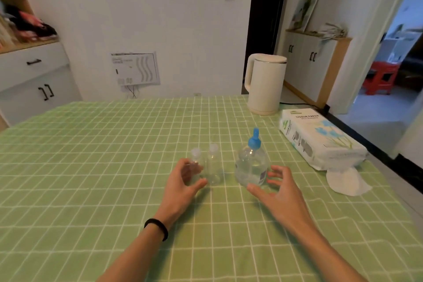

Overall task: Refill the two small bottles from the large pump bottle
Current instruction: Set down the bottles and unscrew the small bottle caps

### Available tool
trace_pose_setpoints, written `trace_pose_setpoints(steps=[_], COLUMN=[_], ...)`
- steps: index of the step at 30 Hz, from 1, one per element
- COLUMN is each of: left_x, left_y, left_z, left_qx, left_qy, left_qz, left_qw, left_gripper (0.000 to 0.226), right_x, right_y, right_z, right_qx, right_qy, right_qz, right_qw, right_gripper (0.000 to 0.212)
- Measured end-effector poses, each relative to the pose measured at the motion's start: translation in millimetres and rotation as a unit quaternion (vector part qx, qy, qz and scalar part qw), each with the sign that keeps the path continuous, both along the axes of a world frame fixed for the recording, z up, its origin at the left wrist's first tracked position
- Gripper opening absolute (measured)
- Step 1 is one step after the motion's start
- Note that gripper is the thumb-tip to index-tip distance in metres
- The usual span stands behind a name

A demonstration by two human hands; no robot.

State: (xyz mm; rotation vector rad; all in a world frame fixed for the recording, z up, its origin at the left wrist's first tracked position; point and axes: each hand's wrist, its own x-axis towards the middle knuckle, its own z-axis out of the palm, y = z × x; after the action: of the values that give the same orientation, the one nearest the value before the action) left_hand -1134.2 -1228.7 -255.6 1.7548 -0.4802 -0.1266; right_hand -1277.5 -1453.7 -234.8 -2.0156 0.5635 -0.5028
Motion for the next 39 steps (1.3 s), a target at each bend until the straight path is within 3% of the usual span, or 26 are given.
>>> trace_pose_setpoints(steps=[6, 10, 16, 20, 25, 31, 35, 39], left_x=[-2.4, -14.7, -36.5, -45.9, -44.1, -38.7, -39.7, -38.8], left_y=[7.2, 13.2, 14.5, 13.8, 13.3, 13.7, 14.7, 16.0], left_z=[-6.9, -3.2, -5.7, -4.5, -5.9, -8.0, -7.2, -9.0], left_qx=[-0.033, -0.045, 0.003, 0.015, 0.014, -0.011, -0.025, -0.045], left_qy=[-0.020, -0.034, -0.078, -0.077, -0.033, -0.006, -0.010, -0.001], left_qz=[0.008, 0.010, -0.023, -0.039, -0.072, -0.097, -0.099, -0.093], left_qw=[0.999, 0.998, 0.997, 0.996, 0.997, 0.995, 0.995, 0.995], left_gripper=[0.050, 0.050, 0.052, 0.055, 0.056, 0.055, 0.053, 0.053], right_x=[0.5, 6.2, 19.5, 23.7, 19.4, 21.0, 23.9, 20.6], right_y=[15.6, 40.3, 63.2, 65.6, 60.3, 49.8, 45.5, 33.2], right_z=[-2.3, 11.6, 34.7, 38.3, 39.1, 45.9, 48.2, 46.3], right_qx=[-0.030, -0.013, -0.049, -0.080, -0.110, -0.165, -0.167, -0.140], right_qy=[-0.015, -0.047, -0.068, -0.085, -0.090, -0.068, -0.076, -0.083], right_qz=[-0.053, 0.044, 0.133, 0.112, 0.158, 0.224, 0.209, 0.181], right_qw=[0.998, 0.998, 0.988, 0.987, 0.977, 0.958, 0.961, 0.970], right_gripper=[0.031, 0.025, 0.042, 0.028, 0.018, 0.025, 0.039, 0.040])
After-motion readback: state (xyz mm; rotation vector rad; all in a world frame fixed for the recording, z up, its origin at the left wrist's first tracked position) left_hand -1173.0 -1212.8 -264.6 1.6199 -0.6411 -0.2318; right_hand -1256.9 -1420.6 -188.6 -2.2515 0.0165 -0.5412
